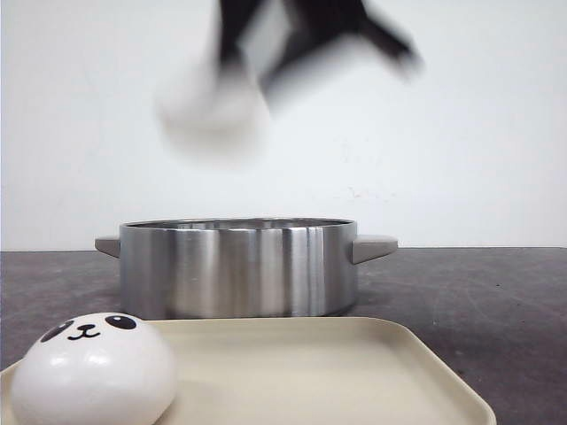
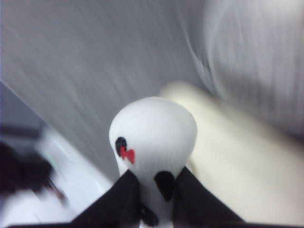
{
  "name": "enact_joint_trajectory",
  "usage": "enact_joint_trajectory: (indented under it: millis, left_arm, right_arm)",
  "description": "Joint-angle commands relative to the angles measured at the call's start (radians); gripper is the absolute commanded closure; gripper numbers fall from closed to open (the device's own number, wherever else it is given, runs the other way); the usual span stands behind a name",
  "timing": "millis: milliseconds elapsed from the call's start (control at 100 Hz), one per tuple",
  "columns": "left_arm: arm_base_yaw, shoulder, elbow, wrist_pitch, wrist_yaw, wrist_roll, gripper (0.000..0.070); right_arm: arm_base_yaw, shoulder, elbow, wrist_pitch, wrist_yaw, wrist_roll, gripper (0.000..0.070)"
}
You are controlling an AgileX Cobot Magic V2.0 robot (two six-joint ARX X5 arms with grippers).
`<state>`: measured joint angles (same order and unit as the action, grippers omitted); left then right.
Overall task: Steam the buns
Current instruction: 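Grasp the nearer panda bun on the tray with the right gripper, then lower the held bun into the pot beside the others and release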
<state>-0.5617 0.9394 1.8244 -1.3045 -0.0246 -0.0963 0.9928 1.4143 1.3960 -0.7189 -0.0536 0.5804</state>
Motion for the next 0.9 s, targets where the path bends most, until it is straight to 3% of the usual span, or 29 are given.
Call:
enact_joint_trajectory:
  millis: [0,270,430,590,840,890]
  left_arm:
    - [-0.008,0.004,0.018,0.012,-0.006,0.006,0.0306]
    - [-0.008,0.004,0.018,0.045,-0.006,0.006,0.0306]
    - [-0.008,0.004,0.018,0.041,-0.006,0.006,0.0306]
    - [-0.008,0.002,0.018,0.037,-0.006,0.006,0.0306]
    - [-0.008,0.002,0.018,0.018,-0.006,0.006,0.0306]
    - [-0.008,0.002,0.018,0.014,-0.006,0.006,0.0306]
  right_arm:
    - [-0.015,0.046,0.074,-0.018,0.045,-0.058,0.0694]
    - [-0.190,0.240,0.177,-0.021,-0.032,-0.087,0.0694]
    - [-0.266,0.386,0.177,-0.025,-0.036,-0.086,0.0694]
    - [-0.302,0.488,0.177,-0.022,-0.077,-0.083,0.0694]
    - [-0.311,0.554,0.177,-0.022,-0.078,-0.075,0.0693]
    - [-0.314,0.555,0.177,-0.023,-0.078,-0.067,0.0667]
